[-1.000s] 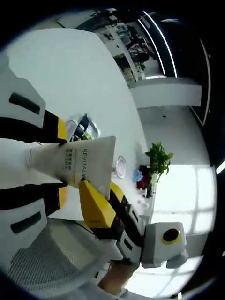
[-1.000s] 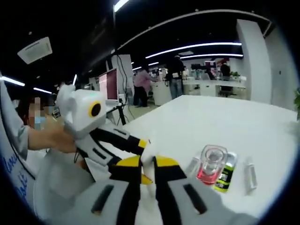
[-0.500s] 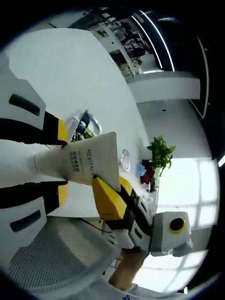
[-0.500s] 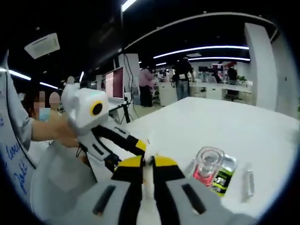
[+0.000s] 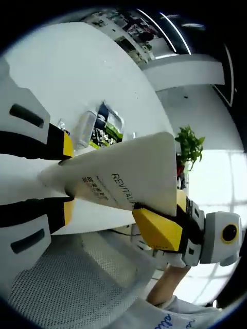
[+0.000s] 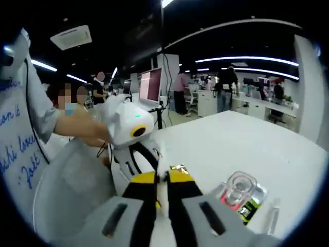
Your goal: Arrange the skincare products in the storage area until every visible bottle or jar stands upright without overlapping.
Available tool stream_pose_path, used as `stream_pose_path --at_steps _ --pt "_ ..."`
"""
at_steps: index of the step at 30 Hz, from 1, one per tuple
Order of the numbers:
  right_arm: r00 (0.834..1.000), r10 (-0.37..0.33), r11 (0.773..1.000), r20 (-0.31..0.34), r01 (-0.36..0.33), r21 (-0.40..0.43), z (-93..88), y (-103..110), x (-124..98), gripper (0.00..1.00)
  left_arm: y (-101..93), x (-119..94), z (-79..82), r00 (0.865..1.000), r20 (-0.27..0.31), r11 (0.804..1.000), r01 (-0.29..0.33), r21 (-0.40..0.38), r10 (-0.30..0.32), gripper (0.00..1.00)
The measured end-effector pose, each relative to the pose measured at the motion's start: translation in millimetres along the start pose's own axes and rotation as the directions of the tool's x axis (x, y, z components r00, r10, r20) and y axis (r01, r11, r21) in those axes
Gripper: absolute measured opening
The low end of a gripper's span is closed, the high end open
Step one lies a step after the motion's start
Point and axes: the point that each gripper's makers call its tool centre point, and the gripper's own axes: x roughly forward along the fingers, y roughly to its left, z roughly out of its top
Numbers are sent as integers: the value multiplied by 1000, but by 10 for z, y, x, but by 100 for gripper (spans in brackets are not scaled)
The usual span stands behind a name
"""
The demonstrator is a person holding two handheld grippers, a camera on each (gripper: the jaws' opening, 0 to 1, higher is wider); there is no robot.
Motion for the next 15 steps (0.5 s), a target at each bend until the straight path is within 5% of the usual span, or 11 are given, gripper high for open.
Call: stream_pose_path --at_steps 15 --pt "996 -29 996 -86 22 -82 -112 -52 -17 12 -2 31 34 998 -16 998 -59 35 59 24"
